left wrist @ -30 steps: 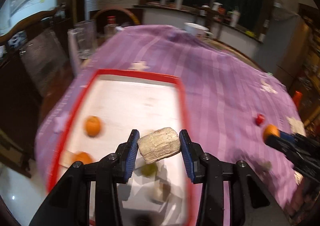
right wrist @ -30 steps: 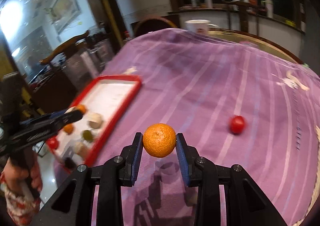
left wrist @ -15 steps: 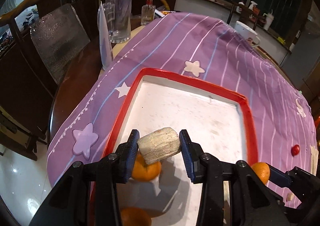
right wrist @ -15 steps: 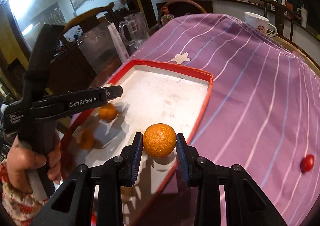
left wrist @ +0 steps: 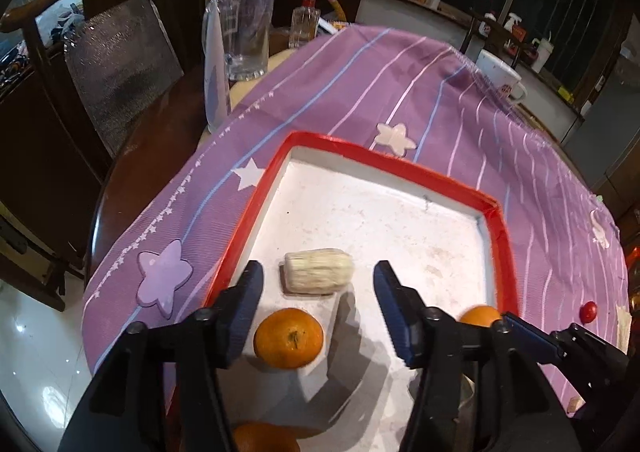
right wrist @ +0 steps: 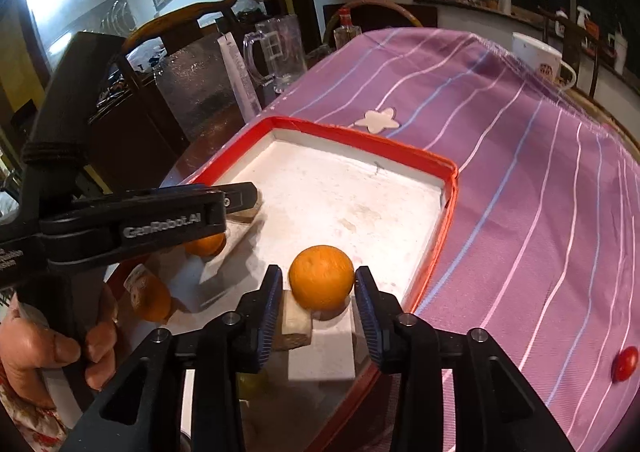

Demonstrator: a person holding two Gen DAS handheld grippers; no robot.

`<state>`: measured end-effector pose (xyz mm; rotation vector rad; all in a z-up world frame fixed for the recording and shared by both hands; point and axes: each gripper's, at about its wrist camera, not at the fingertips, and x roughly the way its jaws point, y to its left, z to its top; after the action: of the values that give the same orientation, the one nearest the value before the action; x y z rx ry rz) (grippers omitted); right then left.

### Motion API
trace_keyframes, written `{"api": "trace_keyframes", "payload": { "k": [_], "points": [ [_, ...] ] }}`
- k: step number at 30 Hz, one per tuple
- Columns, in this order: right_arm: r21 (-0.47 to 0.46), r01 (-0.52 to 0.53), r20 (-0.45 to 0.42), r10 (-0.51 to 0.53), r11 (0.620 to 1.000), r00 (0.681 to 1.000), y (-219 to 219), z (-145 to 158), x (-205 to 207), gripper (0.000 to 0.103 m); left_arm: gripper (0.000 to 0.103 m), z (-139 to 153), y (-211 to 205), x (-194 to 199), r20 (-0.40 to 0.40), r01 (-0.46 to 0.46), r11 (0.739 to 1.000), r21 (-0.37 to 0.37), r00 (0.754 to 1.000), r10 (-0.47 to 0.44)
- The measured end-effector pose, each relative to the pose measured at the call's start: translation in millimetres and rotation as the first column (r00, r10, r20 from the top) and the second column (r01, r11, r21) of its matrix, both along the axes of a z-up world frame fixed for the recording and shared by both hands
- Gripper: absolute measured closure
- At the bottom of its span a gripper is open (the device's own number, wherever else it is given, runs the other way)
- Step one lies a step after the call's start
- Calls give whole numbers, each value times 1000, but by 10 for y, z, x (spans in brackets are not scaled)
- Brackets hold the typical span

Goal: Organize fruits
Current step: 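Release the block into the tray with the left tool while the right tool drops the tangerine there, then withdraw both tools from the tray toward the red cherry tomato and round block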

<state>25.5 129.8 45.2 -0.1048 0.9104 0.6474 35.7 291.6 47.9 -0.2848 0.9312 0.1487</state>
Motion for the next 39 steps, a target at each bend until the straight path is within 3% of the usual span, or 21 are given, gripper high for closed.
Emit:
{"api": "trace_keyframes", "payload": {
  "k": [7,10,13,21,31,39],
  "points": [
    [81,38,11,-39,996,999,-261,169,-109,56,37,337,-196,-439,92,-18,999,39,996,15],
    [127,70,25,-74,989,997,-462,288,-257,56,27,479,-387,-742,147,-21,998,65,989,11],
    [149,104,51,-112,983,992,-705,398,-478,56,26,581,-643,-1047,190,-11,996,93,982,-7],
    [141,283,133,-301,949,944,-1599,537,-1149,53,25,658,-1377,-1760,255,-5,987,160,966,-37],
    [248,415,118,-453,875,884,-2463,581,-1731,51,23,879,-2086,-2327,295,15,933,358,947,-128],
    [296,419,188,-483,858,855,-2675,755,-2163,47,21,1021,-2380,-2629,325,37,908,418,927,-187]
  ]
}}
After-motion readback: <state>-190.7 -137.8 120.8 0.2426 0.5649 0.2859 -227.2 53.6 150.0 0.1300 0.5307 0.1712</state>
